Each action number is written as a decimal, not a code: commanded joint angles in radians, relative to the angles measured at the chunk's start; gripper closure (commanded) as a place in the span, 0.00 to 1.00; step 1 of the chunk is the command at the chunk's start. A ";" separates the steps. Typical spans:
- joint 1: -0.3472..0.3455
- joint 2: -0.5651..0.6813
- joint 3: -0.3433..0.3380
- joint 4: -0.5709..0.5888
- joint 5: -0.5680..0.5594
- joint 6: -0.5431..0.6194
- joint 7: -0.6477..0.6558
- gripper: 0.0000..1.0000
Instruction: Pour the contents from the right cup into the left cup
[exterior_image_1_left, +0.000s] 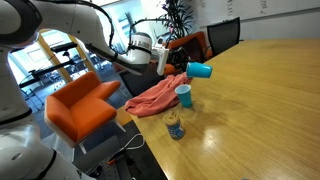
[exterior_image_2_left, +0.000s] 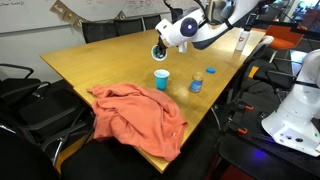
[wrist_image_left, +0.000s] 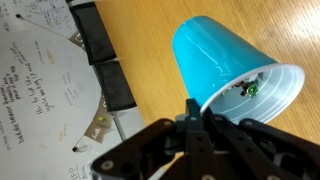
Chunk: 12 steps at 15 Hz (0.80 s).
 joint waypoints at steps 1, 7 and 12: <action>-0.053 0.000 0.065 -0.001 -0.008 -0.021 0.002 0.95; -0.060 0.020 0.101 0.001 -0.023 -0.047 -0.002 0.99; -0.033 0.052 0.152 -0.015 -0.076 -0.113 0.015 0.99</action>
